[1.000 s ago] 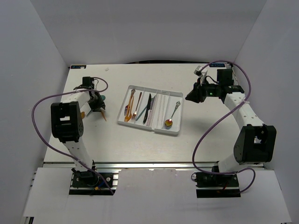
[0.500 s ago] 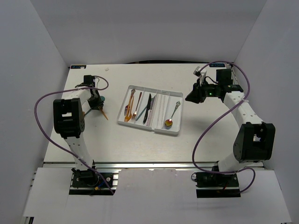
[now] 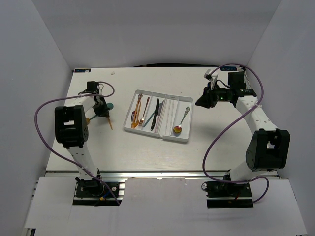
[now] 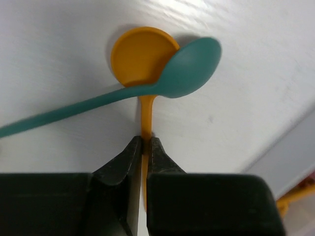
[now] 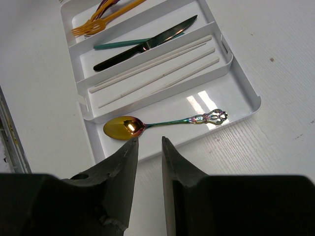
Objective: Sort the eating utensils into containers
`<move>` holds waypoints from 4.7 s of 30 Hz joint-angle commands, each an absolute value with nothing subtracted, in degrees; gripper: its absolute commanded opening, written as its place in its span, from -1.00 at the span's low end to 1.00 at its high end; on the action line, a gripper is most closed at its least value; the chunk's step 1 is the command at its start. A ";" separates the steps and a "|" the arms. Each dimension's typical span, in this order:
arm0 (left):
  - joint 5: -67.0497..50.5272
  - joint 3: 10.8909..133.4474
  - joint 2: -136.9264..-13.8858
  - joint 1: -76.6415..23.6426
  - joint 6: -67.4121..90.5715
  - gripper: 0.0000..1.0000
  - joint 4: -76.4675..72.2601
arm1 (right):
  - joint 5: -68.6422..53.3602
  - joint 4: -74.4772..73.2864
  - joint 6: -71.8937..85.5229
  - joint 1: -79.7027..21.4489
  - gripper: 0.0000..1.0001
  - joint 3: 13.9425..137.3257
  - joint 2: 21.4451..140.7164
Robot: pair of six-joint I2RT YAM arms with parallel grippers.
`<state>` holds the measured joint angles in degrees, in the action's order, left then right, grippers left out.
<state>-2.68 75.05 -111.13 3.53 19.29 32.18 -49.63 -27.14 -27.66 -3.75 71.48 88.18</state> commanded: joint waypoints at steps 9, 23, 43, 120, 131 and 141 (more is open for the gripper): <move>-33.91 69.52 -99.14 8.79 31.11 -0.93 23.91 | -50.80 -27.42 -28.30 -3.43 -0.35 73.48 87.19; -52.64 64.60 -95.80 11.42 39.02 -0.93 14.59 | -51.15 -27.42 -28.30 -3.43 -0.35 73.12 86.40; -58.89 67.15 -95.01 11.25 47.37 -0.94 5.98 | -51.33 -27.86 -28.30 -3.52 -0.35 74.35 86.40; -4.93 77.05 -102.02 -0.97 4.43 0.23 36.21 | -57.22 -48.25 -79.54 -25.84 0.29 87.37 94.22; 3.34 86.92 -112.67 -0.09 -8.78 0.24 36.21 | -54.32 -46.93 -78.31 -26.01 0.29 81.83 91.32; 2.64 90.17 -117.77 2.46 -11.34 0.22 35.77 | -53.61 -47.55 -78.31 -26.02 0.29 80.86 91.05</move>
<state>2.28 87.64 -118.34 1.61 -9.43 36.03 -53.43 -46.65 -77.43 -26.00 80.73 92.99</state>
